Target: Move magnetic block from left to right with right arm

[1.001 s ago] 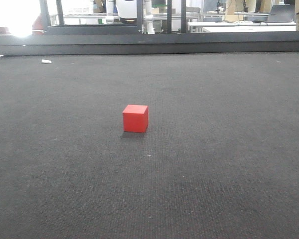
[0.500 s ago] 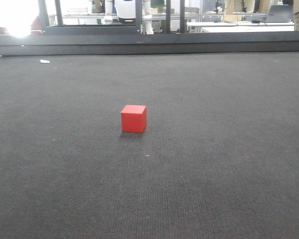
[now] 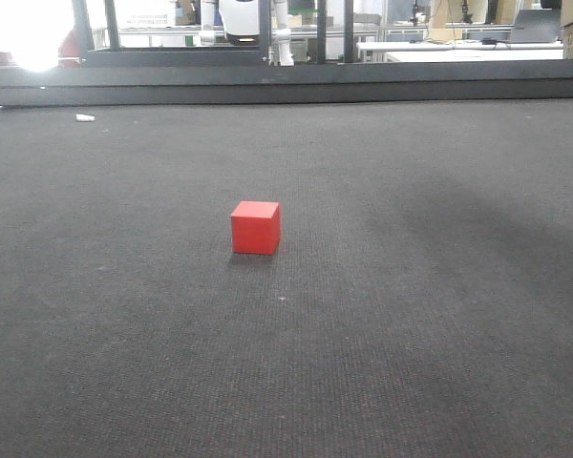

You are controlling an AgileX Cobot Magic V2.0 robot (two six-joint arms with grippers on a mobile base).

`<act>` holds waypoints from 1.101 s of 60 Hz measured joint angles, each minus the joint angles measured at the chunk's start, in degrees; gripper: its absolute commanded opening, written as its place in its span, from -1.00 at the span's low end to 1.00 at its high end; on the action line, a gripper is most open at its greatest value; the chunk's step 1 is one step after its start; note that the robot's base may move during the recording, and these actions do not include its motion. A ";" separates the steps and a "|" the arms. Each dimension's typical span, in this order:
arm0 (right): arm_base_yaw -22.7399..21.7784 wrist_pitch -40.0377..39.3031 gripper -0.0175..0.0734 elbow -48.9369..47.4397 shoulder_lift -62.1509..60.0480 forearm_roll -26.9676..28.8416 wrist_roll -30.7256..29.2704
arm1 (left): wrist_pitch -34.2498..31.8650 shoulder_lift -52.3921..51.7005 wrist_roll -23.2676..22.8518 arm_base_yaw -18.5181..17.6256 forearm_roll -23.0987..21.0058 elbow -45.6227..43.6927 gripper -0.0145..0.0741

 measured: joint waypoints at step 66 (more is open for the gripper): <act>14.52 24.62 0.69 -33.26 41.32 -12.47 37.05 | 0.00 0.00 0.00 0.00 0.00 0.00 -0.94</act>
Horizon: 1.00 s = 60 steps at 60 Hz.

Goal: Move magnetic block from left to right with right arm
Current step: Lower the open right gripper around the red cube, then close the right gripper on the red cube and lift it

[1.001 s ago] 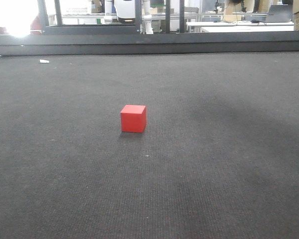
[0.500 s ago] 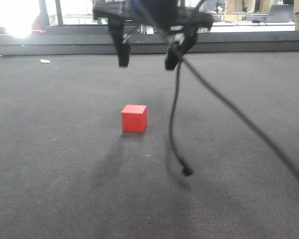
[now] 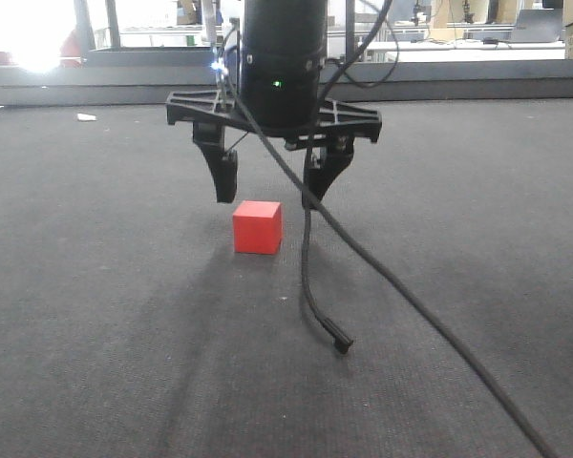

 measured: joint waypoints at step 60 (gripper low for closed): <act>-1.40 3.80 -0.26 -0.16 -8.43 -1.36 -12.79 | 0.00 0.00 0.00 0.00 0.00 0.00 -0.94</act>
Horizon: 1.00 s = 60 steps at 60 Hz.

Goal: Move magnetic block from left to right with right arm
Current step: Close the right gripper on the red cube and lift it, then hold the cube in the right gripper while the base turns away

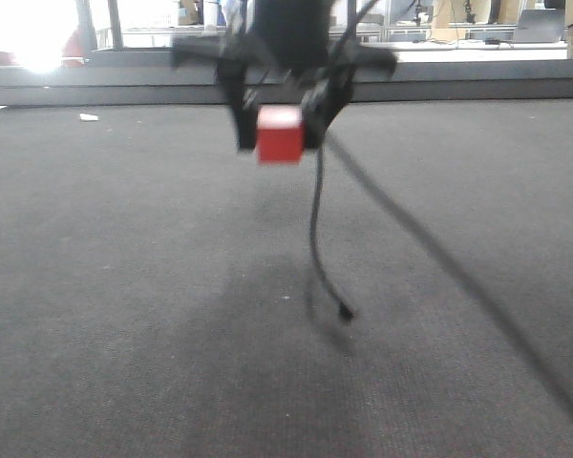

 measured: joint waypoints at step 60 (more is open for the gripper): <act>-20.63 -17.03 -0.26 72.39 -86.64 0.78 -21.07 | 0.00 0.00 0.00 0.00 0.00 0.00 -0.94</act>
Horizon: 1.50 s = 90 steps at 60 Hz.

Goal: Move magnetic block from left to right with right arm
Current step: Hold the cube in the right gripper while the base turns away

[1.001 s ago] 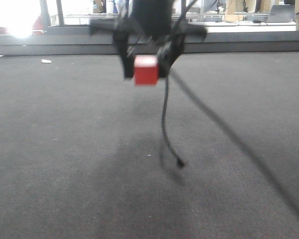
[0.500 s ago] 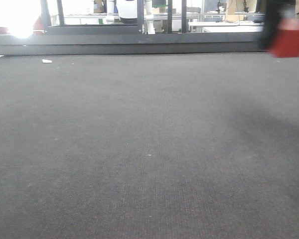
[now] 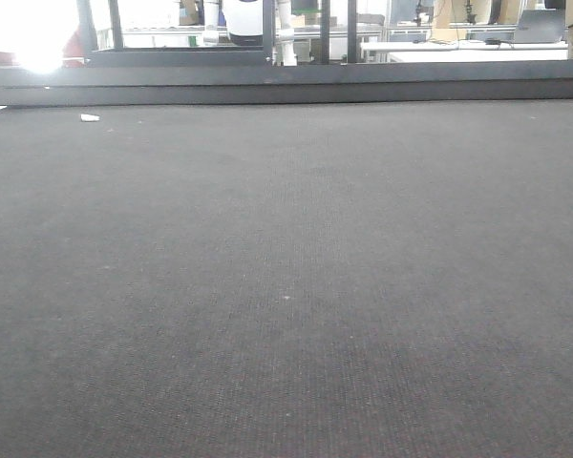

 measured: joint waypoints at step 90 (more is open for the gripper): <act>0.00 0.58 -0.26 0.81 -17.03 0.00 -4.76 | 0.00 0.00 0.00 0.00 0.00 0.00 -0.94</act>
